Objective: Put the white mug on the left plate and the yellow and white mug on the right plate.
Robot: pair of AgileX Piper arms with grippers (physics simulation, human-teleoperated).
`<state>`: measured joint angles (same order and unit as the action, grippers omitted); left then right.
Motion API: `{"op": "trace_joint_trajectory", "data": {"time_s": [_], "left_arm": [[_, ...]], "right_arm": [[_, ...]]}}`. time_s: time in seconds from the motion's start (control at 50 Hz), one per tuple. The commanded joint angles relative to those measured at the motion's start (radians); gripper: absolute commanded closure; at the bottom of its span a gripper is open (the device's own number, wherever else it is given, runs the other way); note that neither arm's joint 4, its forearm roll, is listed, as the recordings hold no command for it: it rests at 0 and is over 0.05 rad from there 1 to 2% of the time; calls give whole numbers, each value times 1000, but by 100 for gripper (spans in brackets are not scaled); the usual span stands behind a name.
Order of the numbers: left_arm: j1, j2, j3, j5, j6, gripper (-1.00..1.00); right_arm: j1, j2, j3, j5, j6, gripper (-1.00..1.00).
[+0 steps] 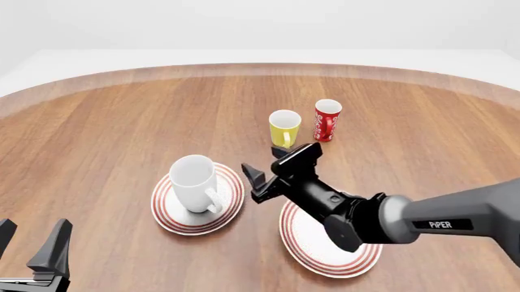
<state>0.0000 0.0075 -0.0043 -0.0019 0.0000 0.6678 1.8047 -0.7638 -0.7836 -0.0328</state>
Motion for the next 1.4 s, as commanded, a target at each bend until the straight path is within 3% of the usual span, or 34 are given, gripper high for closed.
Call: {"op": "trace_joint_trajectory", "data": {"time_s": [0.02, 0.58, 1.02, 1.4], "left_arm": [[0, 0, 0, 0, 0, -100], [0, 0, 0, 0, 0, -100], [0, 0, 0, 0, 0, -100], [0, 0, 0, 0, 0, -100]], "right_arm": [[-58, -25, 13, -22, 3, -100], [-171, 11, -17, -45, 9, -100], [-244, 88, -113, -12, 98, -100], [-254, 150, -194, 29, 106, -100]]}}
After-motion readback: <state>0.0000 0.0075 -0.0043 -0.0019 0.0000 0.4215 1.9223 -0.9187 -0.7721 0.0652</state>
